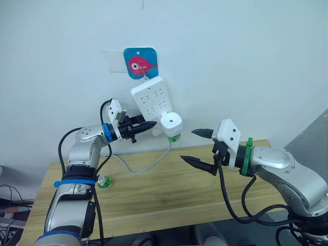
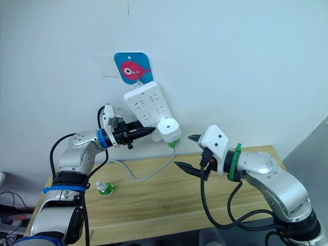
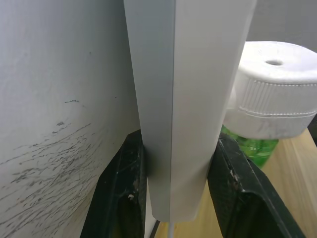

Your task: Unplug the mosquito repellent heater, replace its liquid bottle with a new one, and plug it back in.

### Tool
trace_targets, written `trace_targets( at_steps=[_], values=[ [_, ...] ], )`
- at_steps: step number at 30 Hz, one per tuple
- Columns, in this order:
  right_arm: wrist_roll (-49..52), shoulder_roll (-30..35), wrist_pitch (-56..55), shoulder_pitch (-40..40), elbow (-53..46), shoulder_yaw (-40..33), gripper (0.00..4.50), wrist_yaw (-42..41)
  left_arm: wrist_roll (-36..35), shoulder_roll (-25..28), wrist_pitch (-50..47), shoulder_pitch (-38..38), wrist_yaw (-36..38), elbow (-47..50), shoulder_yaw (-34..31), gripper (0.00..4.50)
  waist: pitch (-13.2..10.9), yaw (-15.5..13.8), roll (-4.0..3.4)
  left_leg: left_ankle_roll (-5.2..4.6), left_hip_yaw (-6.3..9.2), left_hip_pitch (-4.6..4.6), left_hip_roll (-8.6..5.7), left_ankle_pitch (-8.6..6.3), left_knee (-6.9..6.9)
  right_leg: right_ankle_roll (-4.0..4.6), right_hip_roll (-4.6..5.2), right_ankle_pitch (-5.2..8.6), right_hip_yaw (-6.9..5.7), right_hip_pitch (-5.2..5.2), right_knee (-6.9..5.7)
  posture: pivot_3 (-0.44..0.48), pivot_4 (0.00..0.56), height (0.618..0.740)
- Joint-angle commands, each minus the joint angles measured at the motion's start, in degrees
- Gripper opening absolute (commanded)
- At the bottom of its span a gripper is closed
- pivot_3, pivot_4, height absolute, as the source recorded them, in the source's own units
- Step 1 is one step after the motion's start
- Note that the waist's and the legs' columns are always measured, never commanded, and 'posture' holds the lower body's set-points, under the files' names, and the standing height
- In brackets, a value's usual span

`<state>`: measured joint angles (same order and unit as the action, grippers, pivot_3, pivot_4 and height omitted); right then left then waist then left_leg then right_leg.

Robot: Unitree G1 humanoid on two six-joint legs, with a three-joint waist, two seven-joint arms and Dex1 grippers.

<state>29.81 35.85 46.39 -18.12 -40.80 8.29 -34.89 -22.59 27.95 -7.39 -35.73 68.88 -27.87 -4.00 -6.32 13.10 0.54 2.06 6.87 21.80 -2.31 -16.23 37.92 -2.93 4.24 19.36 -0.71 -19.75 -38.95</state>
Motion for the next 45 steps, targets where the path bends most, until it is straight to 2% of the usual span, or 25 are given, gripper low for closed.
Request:
trace_targets(
  at_steps=[1, 5, 9, 15, 20, 30, 45],
  values=[
    [-0.37, -0.13, -1.53, -0.18, -1.28, 0.16, 4.50, -0.28, -1.15, 0.19, -0.34, -0.69, 1.31, 2.15, -0.51, 1.30, 0.00, 0.00, 0.00, 0.00, 0.00, 0.00, 0.00, 0.00, 0.00, 0.00, 0.00, 0.00, 0.00, 0.00, 0.00, -0.338, 0.108, 0.740],
    [-0.82, -0.75, -1.18, -0.94, -1.02, 0.56, 4.50, 0.41, -0.99, 0.23, -0.47, -0.59, 1.51, 2.21, -0.76, 1.30, 0.00, -0.01, 0.00, 0.01, 0.00, 0.00, 0.00, 0.00, 0.00, 0.00, 0.00, 0.00, 0.00, 0.00, 0.00, -0.331, 0.113, 0.740],
    [-3.09, -2.37, 0.96, -2.04, -1.06, 0.55, 4.50, 4.95, -1.10, 0.36, -0.99, -0.90, 1.39, 2.50, -0.93, 1.30, -0.01, -0.02, 0.00, 0.00, 0.00, 0.00, 0.00, 0.00, 0.00, 0.00, 0.00, 0.00, 0.00, 0.00, -0.01, -0.333, 0.126, 0.740],
    [-7.89, -9.73, 7.09, -5.42, -3.06, 3.72, 4.50, 16.52, -1.35, 0.07, -2.06, -2.03, 0.19, 2.56, -1.42, 1.30, -0.22, 0.03, -0.06, -0.01, 0.00, -0.01, 0.01, 0.00, 0.00, 0.00, -0.02, 0.00, 0.03, -0.02, -0.03, -0.354, 0.155, 0.740],
    [-9.61, -15.72, 11.41, -7.69, -3.91, 4.97, 4.50, 22.25, -1.27, -0.02, -2.76, -3.51, -0.26, 1.94, -1.70, 1.30, -1.28, -0.15, -0.12, -0.05, 0.03, 0.01, -0.02, -0.02, 0.09, 0.00, -0.02, 0.00, 0.05, 0.00, -0.08, -0.364, 0.185, 0.740],
    [-11.93, -22.23, 15.50, -9.05, -3.86, 7.08, 4.50, 27.66, -0.79, -0.08, -4.62, -6.04, -0.94, 1.26, -1.39, 1.30, -3.46, -0.59, -0.34, -0.19, 0.05, 0.00, -0.03, -0.06, 0.23, -0.11, -0.02, -0.08, 0.03, 0.04, -0.19, -0.378, 0.229, 0.740],
    [-21.98, -27.52, 9.37, -11.67, 4.87, 13.44, 4.50, 32.70, -0.77, -0.28, -7.78, -7.75, -0.69, 3.01, -1.04, 1.30, -4.92, -1.25, -0.29, -0.20, 0.06, 0.03, -0.05, -0.03, 0.37, -0.18, -0.02, -0.13, 0.04, 0.02, -0.29, -0.362, 0.235, 0.740]
  ],
)
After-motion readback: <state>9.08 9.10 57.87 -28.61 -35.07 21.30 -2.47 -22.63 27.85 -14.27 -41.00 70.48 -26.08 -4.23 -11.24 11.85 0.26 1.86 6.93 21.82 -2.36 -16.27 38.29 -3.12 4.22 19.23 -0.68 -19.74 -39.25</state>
